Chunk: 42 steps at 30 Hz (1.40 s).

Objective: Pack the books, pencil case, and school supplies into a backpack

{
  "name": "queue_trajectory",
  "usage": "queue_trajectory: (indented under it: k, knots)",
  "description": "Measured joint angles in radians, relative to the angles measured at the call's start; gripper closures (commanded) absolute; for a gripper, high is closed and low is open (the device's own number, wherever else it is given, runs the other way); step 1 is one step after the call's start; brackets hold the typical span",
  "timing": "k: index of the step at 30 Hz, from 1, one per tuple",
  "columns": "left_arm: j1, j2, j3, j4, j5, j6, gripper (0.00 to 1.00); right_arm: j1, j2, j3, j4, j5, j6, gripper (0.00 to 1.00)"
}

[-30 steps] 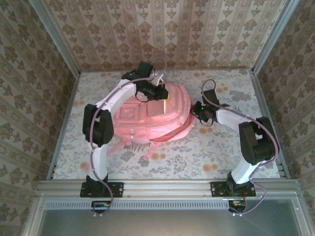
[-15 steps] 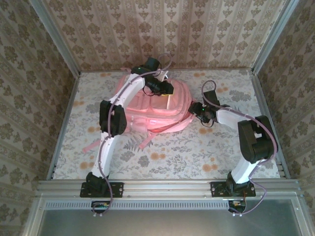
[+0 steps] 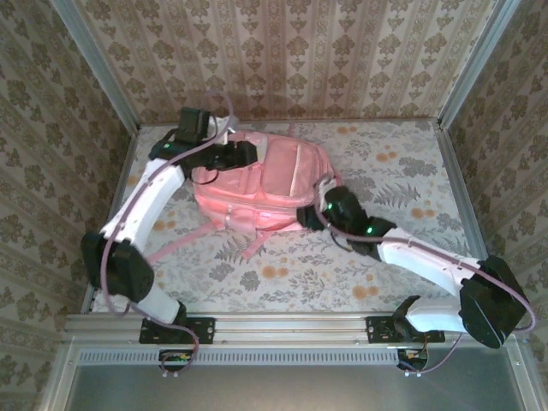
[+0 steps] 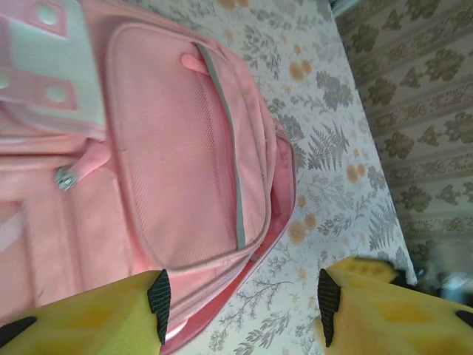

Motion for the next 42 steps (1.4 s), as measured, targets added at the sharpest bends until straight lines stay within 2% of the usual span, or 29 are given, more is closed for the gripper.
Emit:
queue_trajectory:
  k: [3, 6, 10, 17, 33, 36, 42]
  knots:
    - [0.019, -0.113, -0.116, 0.018, -0.014, -0.014, 0.41, 0.115, 0.047, -0.051, 0.057, -0.06, -0.103, 0.46]
    - [0.031, -0.191, -0.227, 0.034, -0.043, -0.019, 0.39, 0.171, 0.125, -0.071, 0.174, -0.102, -0.154, 0.46]
    - [0.052, -0.257, -0.336, 0.051, -0.081, -0.019, 0.38, 0.174, 0.274, -0.079, 0.315, -0.143, -0.178, 0.47]
    - [0.089, -0.271, -0.391, 0.106, -0.104, -0.023, 0.38, 0.166, 0.487, 0.016, 0.388, -0.183, -0.158, 0.46]
    - [0.111, -0.271, -0.41, 0.17, -0.069, -0.063, 0.37, 0.13, 0.637, 0.156, 0.402, -0.171, -0.097, 0.48]
    - [0.116, -0.271, -0.413, 0.174, -0.061, -0.069, 0.36, 0.129, 0.655, 0.176, 0.396, -0.171, -0.088, 0.53]
    - [0.122, -0.271, -0.415, 0.185, -0.055, -0.073, 0.36, 0.128, 0.702, 0.254, 0.35, -0.171, -0.07, 0.83]
